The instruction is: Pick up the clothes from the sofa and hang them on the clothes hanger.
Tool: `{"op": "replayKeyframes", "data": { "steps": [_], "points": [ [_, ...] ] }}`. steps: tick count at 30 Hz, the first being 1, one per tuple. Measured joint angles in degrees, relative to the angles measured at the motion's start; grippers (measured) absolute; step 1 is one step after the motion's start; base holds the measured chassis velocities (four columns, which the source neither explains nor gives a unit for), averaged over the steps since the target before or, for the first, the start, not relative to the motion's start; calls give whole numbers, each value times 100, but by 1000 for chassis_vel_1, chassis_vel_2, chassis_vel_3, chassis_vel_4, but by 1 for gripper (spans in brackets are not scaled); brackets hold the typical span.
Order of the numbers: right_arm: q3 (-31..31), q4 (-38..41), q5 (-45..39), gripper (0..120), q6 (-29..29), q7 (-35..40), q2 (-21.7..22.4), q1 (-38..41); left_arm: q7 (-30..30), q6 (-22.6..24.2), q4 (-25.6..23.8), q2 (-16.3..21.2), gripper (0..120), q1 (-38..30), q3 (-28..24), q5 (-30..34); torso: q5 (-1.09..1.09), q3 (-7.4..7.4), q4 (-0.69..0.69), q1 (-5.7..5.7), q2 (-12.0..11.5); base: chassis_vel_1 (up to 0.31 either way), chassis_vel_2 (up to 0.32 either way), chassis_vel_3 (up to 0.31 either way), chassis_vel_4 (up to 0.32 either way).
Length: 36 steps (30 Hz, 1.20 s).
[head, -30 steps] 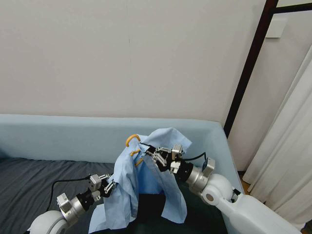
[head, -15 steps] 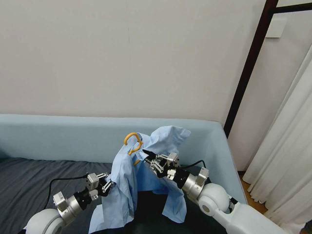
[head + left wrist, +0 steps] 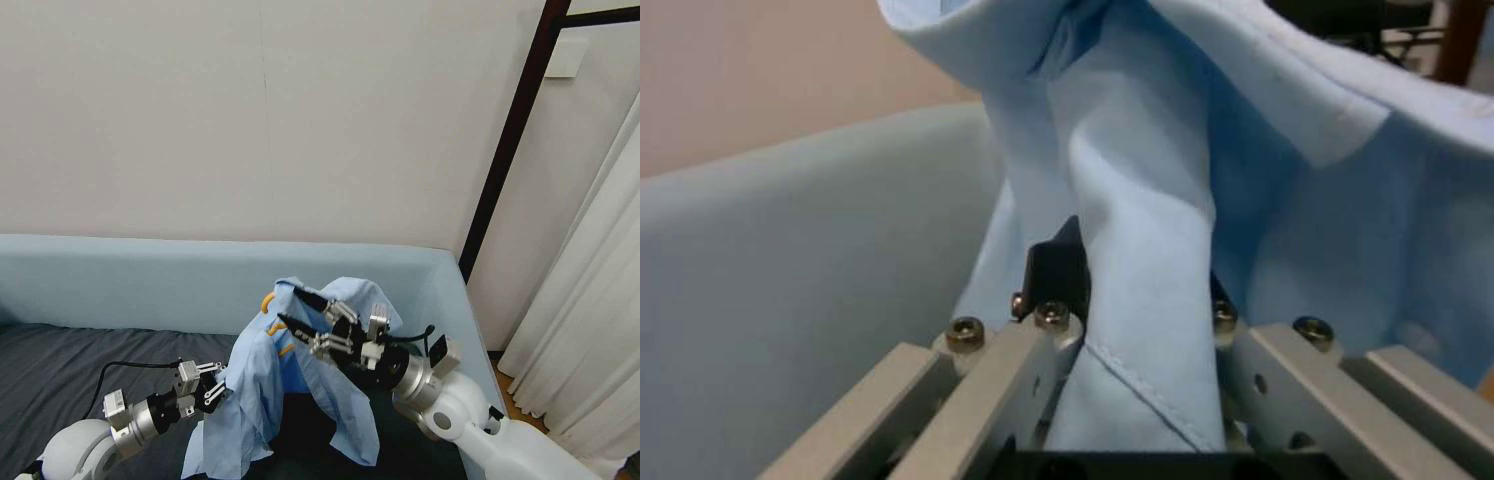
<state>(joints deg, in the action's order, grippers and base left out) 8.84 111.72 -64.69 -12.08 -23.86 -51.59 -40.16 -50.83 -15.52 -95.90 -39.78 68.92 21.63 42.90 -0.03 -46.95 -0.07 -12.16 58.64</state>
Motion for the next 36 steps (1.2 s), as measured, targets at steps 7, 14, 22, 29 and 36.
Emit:
{"op": "replayKeyframes", "data": {
  "steps": [7, 14, 22, 29, 36],
  "points": [
    [-124, 19, 34, 100, 45, -442, 259, -234, -273, -14, 235, 4, 7, -177, 24, 6, 0, 0, -2, 0, 0, 0, 0, 0, 0],
    [-194, -71, 614, 100, 159, 70, 280, -215, -294, -129, 348, 24, 7, -283, 25, -19, 0, 0, 1, 0, 0, 0, 0, 0, 0],
    [-202, -576, 1178, 100, 708, 102, 911, 220, -809, -225, 536, 258, 7, -725, 18, -151, 0, -1, -1, 0, 0, 0, 0, 0, 0],
    [-254, -986, 1303, 100, 1328, -1459, 1304, 538, -1313, -191, 629, 591, 7, -1042, 11, -319, 1, -1, 0, 0, 0, 0, 0, 0, 0],
    [-266, -1120, 1871, 100, 1935, -2351, 1488, 695, -1379, -212, 613, 665, 7, -1134, 18, -385, -1, 0, 0, 0, 0, 0, 0, 0, 0]
  ]
}}
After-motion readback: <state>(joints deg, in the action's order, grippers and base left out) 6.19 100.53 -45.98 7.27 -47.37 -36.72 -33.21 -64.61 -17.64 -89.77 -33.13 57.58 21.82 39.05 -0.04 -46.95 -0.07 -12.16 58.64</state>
